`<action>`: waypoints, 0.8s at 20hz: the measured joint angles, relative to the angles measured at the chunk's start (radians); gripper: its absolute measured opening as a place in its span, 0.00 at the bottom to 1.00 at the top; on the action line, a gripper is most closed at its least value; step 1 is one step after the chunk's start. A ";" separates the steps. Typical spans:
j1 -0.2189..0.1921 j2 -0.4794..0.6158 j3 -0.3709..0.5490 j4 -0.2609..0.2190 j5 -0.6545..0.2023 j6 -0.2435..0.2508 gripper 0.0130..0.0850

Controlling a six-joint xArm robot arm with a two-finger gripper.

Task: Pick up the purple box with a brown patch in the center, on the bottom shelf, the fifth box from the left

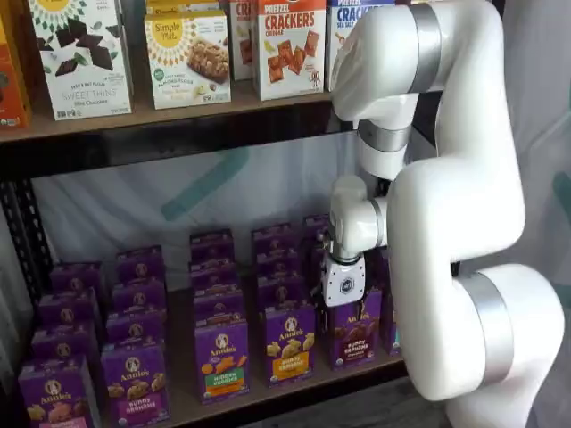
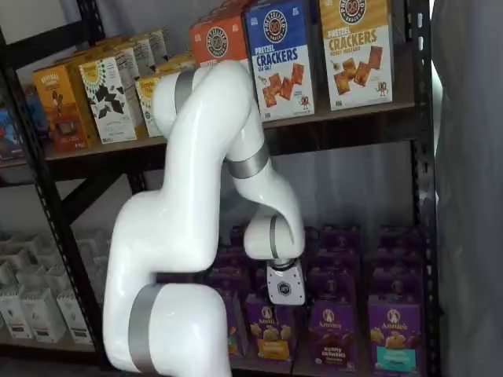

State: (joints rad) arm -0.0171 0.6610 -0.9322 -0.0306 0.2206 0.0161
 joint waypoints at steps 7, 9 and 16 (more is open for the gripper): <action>-0.037 0.050 -0.080 -0.101 0.030 0.062 1.00; -0.042 0.061 -0.095 -0.096 0.031 0.051 1.00; -0.072 0.085 -0.138 -0.041 0.031 -0.031 1.00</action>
State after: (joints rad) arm -0.0887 0.7465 -1.0701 -0.0717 0.2516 -0.0150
